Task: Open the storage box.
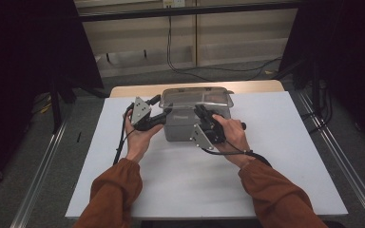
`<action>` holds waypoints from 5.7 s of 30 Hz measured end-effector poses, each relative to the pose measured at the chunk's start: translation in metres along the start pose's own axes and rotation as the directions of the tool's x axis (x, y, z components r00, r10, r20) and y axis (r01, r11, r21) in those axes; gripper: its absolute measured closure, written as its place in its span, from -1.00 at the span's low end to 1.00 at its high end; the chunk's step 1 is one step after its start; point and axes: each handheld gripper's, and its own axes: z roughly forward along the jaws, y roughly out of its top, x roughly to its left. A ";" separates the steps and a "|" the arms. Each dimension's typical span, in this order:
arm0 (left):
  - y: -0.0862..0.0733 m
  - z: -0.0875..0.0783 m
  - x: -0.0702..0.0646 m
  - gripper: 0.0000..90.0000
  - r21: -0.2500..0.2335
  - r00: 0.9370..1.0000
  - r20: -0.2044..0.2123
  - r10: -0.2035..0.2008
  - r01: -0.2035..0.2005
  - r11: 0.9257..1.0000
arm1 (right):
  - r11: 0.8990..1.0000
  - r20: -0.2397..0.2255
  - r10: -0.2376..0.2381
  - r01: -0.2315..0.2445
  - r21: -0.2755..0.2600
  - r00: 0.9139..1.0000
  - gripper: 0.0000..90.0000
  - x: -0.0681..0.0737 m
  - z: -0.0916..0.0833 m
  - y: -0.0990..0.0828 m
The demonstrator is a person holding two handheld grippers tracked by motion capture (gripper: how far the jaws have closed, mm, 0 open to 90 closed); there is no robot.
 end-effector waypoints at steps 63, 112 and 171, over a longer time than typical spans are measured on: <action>0.007 0.008 0.000 0.10 0.021 1.000 0.005 0.008 -0.008 1.000 | 0.679 -0.123 0.733 -0.731 0.069 0.670 -0.80 -0.026 0.002 -0.077; 0.025 0.017 0.017 0.20 0.001 0.999 -0.019 -0.048 0.048 0.999 | 0.455 -0.191 0.875 -0.890 0.016 0.444 0.28 -0.052 0.031 -0.142; 0.022 0.050 0.045 0.29 0.005 0.994 -0.050 -0.098 0.099 0.995 | 0.414 -0.189 0.891 -0.910 -0.033 0.413 0.49 -0.074 0.055 -0.145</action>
